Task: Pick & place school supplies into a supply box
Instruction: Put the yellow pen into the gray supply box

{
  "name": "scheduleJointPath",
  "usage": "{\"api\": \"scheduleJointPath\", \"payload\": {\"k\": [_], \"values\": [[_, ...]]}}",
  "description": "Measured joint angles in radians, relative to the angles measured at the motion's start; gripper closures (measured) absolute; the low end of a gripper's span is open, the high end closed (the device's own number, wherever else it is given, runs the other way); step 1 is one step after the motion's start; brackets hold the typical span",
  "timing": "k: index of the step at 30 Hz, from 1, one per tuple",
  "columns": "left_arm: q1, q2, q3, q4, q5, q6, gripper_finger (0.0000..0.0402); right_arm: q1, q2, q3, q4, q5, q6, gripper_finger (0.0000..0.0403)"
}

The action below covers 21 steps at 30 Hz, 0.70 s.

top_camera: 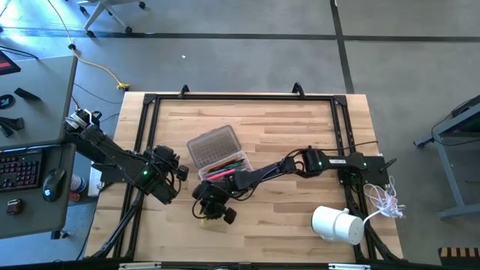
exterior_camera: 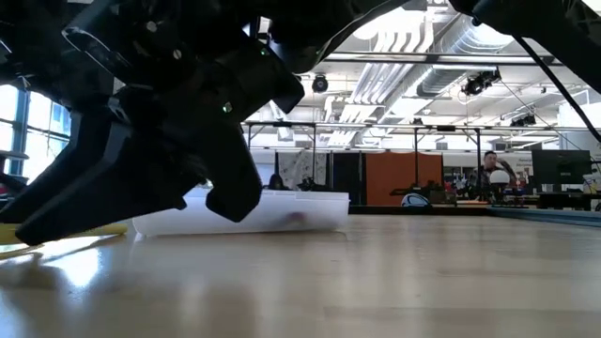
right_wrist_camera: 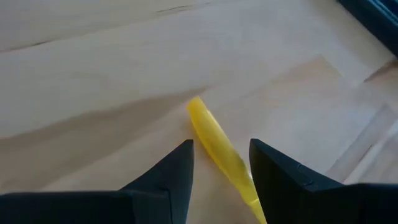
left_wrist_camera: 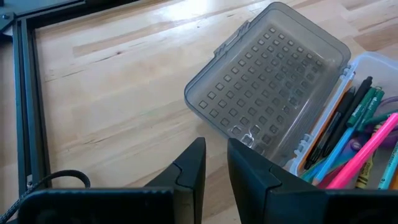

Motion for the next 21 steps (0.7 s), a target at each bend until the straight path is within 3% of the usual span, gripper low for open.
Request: {"api": "scheduleJointPath", "payload": {"k": [13,21], "values": [[0.000,0.000,0.000,0.000,0.000,0.001,0.0300,0.008,0.000,0.001,-0.061,0.015,-0.019,0.0268],[0.000,0.000,0.000,-0.001,0.000,0.001,0.0300,0.029,-0.002,0.001,-0.079,0.015,-0.042,0.0320]]}}
